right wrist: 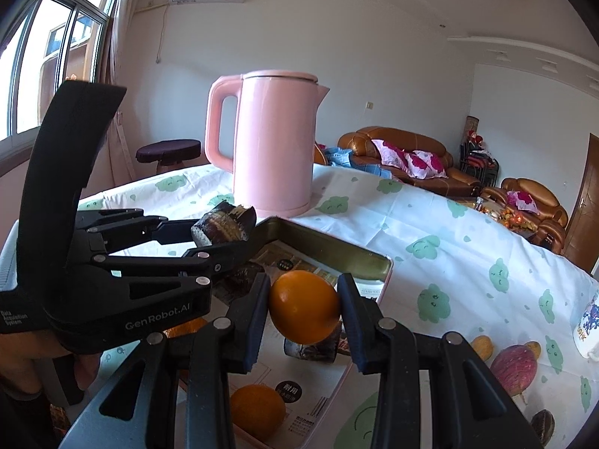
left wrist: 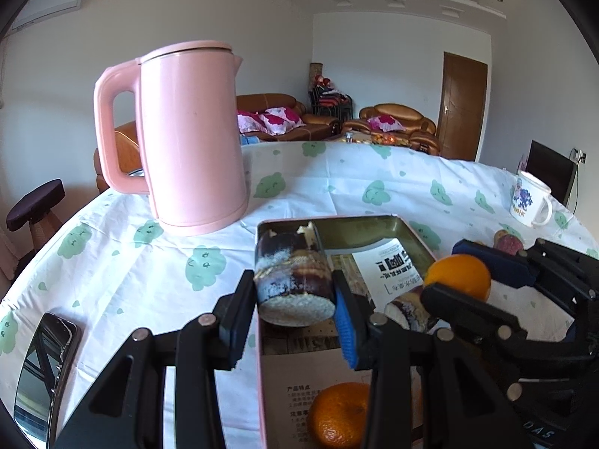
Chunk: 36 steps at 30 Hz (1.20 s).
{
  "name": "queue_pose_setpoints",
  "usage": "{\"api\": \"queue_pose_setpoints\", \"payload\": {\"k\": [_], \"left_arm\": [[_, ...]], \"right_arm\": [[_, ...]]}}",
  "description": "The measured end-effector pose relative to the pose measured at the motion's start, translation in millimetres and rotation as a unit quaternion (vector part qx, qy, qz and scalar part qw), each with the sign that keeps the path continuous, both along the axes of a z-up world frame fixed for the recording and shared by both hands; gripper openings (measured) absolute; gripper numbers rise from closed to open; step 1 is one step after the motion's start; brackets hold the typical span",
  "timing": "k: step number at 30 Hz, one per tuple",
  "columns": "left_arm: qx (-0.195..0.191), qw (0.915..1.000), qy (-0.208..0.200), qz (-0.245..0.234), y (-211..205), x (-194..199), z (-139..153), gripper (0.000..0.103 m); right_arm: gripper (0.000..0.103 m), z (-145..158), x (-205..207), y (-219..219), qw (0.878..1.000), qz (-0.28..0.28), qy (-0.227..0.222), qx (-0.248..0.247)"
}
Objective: Organize fruits
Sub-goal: 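Lower the cake slice and orange into the tin and open both tools, then grasp the purple fruit with the left tool while the right tool grasps a passion fruit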
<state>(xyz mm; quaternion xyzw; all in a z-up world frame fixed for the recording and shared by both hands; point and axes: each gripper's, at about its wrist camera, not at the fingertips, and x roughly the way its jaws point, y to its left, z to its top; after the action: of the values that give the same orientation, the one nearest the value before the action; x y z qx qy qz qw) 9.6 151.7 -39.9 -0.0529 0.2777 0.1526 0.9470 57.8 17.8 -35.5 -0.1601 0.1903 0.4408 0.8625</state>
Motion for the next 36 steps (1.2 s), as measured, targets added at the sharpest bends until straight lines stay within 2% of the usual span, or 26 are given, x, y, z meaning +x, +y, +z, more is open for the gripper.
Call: {"api": "queue_pose_setpoints", "payload": {"k": [6, 9, 11, 14, 19, 26, 33, 36], "left_arm": [[0.008, 0.9999, 0.009, -0.004, -4, 2, -1, 0.043], [0.018, 0.9998, 0.01, 0.005, -5, 0, -1, 0.051], [0.016, 0.9998, 0.008, 0.012, -3, -1, 0, 0.064], [0.011, 0.9998, -0.002, 0.02, -1, -6, 4, 0.075], [0.007, 0.9995, -0.029, 0.01, -13, -13, 15, 0.088], [0.004, 0.9982, -0.052, -0.03, -51, -2, 28, 0.096], [0.011, 0.995, -0.04, -0.091, -103, 28, 27, 0.098], [0.002, 0.9931, -0.029, -0.114, -120, 41, 25, 0.098]], "right_arm": [[0.039, -5, 3, 5, 1.0, 0.01, 0.023, -0.016], [0.04, -9, 7, 8, 0.998, 0.025, 0.052, -0.027], [0.043, -9, 8, 6, 0.998, 0.023, 0.055, -0.024], [0.055, -6, 9, -1, 0.999, 0.012, 0.052, -0.009], [0.055, 2, 10, -22, 0.999, -0.016, 0.036, 0.005], [0.056, 20, 27, -92, 0.995, -0.092, 0.025, 0.036], [0.056, 13, 69, -176, 0.974, -0.216, 0.044, 0.042], [0.057, 7, 83, -193, 0.967, -0.243, 0.063, 0.037]]}}
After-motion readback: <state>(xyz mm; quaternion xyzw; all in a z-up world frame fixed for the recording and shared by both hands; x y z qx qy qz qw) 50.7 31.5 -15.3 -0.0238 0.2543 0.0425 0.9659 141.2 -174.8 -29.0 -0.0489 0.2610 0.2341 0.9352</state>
